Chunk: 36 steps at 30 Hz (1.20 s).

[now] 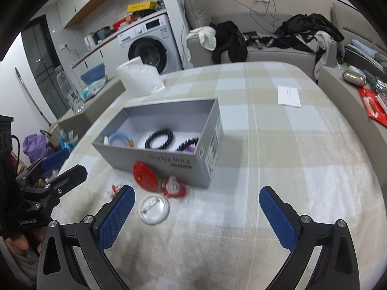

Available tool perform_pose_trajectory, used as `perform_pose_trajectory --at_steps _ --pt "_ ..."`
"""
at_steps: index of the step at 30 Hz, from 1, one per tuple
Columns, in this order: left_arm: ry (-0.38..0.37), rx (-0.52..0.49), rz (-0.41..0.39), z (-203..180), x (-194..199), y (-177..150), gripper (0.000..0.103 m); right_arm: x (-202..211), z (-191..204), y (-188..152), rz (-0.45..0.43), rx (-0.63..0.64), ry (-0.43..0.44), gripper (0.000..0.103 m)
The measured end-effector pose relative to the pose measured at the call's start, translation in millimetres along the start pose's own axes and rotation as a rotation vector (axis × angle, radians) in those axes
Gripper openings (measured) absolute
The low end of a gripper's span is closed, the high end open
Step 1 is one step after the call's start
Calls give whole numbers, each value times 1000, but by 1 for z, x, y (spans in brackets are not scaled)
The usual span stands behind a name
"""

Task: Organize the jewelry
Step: 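Move both tools toward the clear items beside the grey box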

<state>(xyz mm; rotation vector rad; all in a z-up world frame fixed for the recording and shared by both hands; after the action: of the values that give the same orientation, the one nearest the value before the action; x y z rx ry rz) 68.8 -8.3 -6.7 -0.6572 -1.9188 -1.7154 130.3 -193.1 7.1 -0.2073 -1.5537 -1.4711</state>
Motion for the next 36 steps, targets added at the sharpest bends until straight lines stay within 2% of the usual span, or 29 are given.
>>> perform_pose_trajectory --at_steps 6,9,12,14,15,16,17,18,19,21,27,36 --pt "4 13 53 3 -7 -10 102 -4 8 -9 33 28 36 102" --pt "-10 17 76 4 -10 -14 102 -4 13 -9 31 44 58 99" --pt "-31 14 91 3 -12 -16 102 -6 17 -11 43 50 79 83" --pt "-39 12 97 2 -13 -17 101 -9 18 -12 52 51 89 79" --pt "-44 10 99 2 -13 -18 100 -9 19 -12 53 50 93 73" --pt "-50 8 102 2 -14 -18 95 -9 19 -13 55 51 100 64" --pt "-59 5 105 1 -13 -19 83 -10 19 -13 59 51 107 60" --pt "-68 3 110 1 -14 -19 75 -11 19 -13 63 51 111 54" --pt "-73 2 118 0 -15 -20 62 -11 19 -14 65 50 114 43" --pt "-76 4 127 0 -17 -20 58 -13 18 -14 75 44 125 31" --pt "-105 -18 117 -7 -15 -19 58 -17 18 -14 81 34 128 32" --pt "-103 -25 129 -8 -20 -20 58 -29 23 -8 89 44 134 32"
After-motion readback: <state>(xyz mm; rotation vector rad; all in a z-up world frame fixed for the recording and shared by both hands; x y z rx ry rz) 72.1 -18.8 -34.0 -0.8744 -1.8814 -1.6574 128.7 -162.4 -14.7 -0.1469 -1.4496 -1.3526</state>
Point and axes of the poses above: each gripper's, at about its wrist camera, not at the fingertips, and x roughly against the way its jaws point, z to its left, y to its top, the point moved 3 cm from there along -x, roughly the way its jaws point, and after that the axes turned 3 degrees about x, right-handed, at the moved point
